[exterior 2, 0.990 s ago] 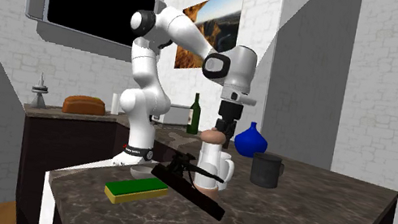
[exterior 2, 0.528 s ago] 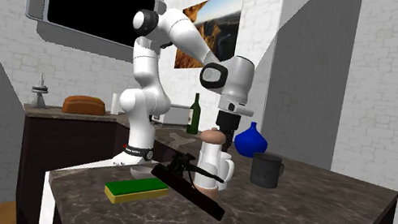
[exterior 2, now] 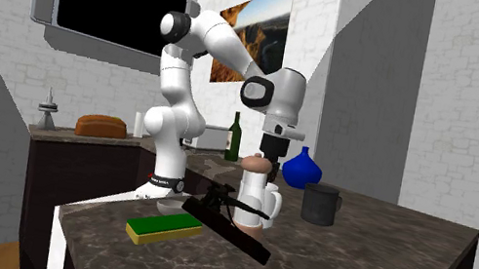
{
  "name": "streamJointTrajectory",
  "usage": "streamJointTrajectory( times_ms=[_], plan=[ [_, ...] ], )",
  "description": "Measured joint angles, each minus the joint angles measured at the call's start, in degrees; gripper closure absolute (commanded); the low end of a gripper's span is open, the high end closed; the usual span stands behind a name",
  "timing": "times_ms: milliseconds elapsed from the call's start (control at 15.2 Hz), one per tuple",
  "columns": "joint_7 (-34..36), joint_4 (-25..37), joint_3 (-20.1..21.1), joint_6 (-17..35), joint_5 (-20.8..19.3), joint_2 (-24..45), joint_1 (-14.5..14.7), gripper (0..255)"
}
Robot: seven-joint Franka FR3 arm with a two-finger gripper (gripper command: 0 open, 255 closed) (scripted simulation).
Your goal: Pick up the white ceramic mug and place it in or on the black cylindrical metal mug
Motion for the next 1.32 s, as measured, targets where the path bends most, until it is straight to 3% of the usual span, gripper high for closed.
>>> streamJointTrajectory(
  times_ms=[594, 1320],
  plan=[
    [0.0, 0.2, 0.0, -0.4, 0.0, -0.3, 0.0, 255],
    [-0.3, 4.6, 0.2, -9.5, 0.3, -4.9, 0.1, 255]
  ],
)
